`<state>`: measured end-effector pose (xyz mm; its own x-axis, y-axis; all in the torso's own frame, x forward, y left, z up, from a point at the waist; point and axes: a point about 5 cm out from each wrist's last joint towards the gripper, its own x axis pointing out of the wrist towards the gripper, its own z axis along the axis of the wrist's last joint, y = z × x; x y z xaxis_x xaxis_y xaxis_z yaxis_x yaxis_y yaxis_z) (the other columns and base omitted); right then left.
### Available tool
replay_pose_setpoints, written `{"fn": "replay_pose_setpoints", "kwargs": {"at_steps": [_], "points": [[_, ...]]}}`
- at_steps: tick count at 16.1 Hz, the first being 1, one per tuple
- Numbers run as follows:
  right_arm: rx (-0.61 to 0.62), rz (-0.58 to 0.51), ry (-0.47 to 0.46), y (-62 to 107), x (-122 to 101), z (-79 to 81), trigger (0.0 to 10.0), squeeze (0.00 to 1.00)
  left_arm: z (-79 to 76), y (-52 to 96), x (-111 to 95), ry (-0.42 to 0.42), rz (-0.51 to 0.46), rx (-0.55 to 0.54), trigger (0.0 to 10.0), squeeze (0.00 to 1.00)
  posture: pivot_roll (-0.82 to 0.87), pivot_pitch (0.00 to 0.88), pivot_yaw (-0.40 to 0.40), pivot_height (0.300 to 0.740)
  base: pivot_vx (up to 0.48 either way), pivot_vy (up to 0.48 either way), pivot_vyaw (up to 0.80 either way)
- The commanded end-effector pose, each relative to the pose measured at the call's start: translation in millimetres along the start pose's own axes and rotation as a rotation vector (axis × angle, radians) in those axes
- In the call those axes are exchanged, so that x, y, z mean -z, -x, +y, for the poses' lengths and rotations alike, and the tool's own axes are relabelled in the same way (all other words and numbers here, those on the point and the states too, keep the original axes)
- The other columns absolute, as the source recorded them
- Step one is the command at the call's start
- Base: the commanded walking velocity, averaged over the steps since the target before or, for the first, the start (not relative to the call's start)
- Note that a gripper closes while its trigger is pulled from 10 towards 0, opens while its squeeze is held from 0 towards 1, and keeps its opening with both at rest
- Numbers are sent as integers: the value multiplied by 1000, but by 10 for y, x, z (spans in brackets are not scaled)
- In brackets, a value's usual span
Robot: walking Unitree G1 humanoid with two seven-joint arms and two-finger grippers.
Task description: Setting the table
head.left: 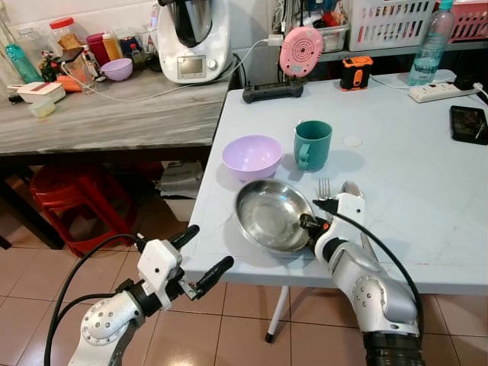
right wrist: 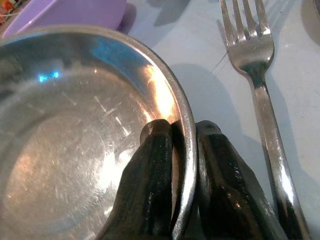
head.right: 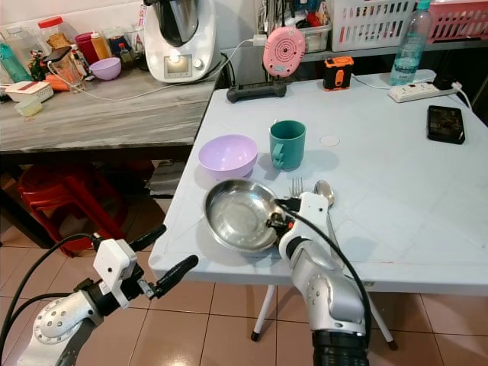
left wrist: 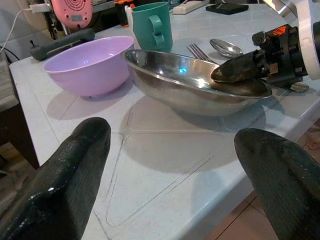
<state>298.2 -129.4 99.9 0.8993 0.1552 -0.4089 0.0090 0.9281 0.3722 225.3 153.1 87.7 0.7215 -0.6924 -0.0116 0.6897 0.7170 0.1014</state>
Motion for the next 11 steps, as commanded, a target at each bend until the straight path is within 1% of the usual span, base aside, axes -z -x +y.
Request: {"fn": "replay_pose_setpoints", "kwargs": {"at_steps": [1, 6, 11], "points": [[19, 37, -19, -33, 43, 3, 0, 0, 26, 40, -3, -20, 20, 5, 10000, 0, -33, 0, 145, 740, 0, 0, 0], [74, 21, -87, -38, -16, -53, 0, 0, 16, 38, -3, -23, 19, 5, 10000, 0, -32, 0, 147, 740, 0, 0, 0], [114, -16, -193, -42, -81, -79, 0, 0, 2, 13, -14, -29, 8, 23, 10000, 0, -32, 0, 145, 740, 0, 0, 0]]}}
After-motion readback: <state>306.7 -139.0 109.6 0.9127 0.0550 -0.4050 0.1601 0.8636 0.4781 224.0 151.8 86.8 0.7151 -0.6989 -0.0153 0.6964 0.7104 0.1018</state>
